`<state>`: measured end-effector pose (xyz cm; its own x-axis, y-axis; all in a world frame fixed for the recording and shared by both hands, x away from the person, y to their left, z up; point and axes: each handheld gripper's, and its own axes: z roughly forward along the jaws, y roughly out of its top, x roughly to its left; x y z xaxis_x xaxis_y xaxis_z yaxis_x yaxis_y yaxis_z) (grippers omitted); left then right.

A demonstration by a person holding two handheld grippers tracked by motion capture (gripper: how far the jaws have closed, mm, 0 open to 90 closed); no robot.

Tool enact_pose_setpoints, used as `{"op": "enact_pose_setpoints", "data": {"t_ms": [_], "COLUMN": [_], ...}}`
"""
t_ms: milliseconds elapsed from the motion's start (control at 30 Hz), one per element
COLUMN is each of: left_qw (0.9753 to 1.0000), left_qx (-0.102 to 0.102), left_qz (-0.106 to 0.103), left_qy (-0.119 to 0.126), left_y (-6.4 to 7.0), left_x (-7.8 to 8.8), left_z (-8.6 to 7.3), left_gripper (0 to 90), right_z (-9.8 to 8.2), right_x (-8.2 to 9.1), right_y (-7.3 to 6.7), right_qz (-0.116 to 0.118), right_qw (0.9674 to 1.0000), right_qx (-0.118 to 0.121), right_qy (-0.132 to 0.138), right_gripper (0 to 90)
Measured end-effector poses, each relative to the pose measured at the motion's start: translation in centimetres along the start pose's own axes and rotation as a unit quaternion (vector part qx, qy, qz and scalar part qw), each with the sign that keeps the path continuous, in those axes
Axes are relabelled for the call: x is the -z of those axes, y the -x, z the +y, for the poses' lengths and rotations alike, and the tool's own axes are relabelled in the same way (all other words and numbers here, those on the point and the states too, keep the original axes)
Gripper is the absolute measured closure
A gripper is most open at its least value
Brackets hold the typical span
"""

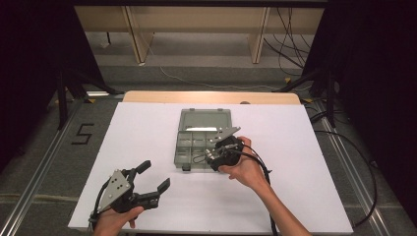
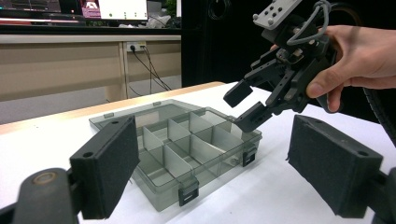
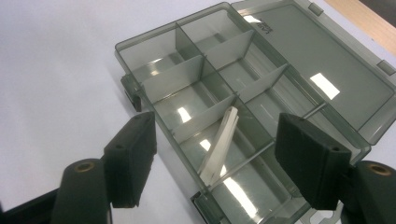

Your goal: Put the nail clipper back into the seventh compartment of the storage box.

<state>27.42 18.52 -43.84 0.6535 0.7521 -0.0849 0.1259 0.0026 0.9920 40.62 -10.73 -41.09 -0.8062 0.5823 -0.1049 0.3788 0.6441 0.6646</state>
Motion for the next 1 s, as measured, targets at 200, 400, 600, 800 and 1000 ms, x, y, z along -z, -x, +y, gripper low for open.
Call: {"op": "enact_pose_setpoints", "data": {"t_ms": [200, 400, 600, 800, 1000], "left_qw": [1.0, 1.0, 1.0, 1.0, 1.0], "left_qx": [0.0, 0.001, 0.001, 0.001, 0.001], "left_qz": [0.0, 0.0, -0.003, -0.003, -0.003], "left_qy": [0.0, 0.001, 0.006, 0.005, 0.005], "left_y": [0.0, 0.0, 0.0, 0.0, 0.0], "left_x": [0.0, 0.0, -0.1, -0.1, -0.1], "left_z": [0.0, 0.0, 0.0, 0.0, 0.0], "left_gripper": [15.7, 15.7, 15.7, 15.7, 15.7], "right_z": [0.0, -0.1, 0.0, 0.0, -0.1], "right_x": [0.4, 0.6, 1.0, 1.2, 1.6], "right_y": [-0.2, -0.4, -0.5, -0.6, -0.6], "right_qz": [-0.003, -0.006, -0.003, -0.012, -0.005], "right_qw": [1.0, 0.9998, 0.9998, 0.9995, 0.9994], "right_qx": [0.004, 0.007, 0.009, 0.01, 0.014], "right_qy": [0.007, 0.016, 0.019, 0.029, 0.032], "right_gripper": [28.9, 27.8, 27.4, 26.6, 24.8]}}
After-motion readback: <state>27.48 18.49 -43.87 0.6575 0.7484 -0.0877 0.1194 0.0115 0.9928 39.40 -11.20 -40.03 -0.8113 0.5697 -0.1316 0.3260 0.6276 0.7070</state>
